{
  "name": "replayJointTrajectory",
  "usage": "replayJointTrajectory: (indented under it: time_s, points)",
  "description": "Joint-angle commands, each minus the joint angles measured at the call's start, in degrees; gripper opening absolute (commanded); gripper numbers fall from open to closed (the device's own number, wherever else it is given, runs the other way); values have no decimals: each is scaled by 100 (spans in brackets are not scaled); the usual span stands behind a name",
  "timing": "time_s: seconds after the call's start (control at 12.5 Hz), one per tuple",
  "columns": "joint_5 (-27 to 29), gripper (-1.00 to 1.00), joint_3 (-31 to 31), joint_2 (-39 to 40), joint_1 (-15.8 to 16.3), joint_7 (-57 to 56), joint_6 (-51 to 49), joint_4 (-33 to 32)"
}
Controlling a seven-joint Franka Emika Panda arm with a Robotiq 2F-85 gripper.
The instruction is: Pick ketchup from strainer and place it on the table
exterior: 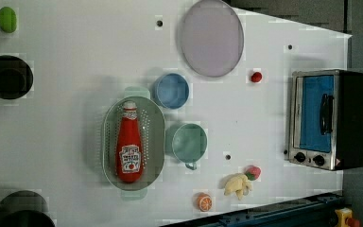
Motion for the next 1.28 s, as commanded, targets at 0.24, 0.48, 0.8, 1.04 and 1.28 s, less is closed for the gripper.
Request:
replayJointTrajectory:
  time_s: [0.24, 0.48, 0.8, 1.04, 1.28]
  points:
    - [17, 100, 1264, 719, 325, 207, 75, -256]
    - [12, 100, 2021, 1012, 374, 238, 148, -269]
    - [11, 100, 2923, 1424, 447, 238, 544, -531]
    - [2, 100, 3366, 1716, 472, 244, 1621, -1092]
    - [-212, 100, 3538, 1997, 535, 248, 3012, -1834]
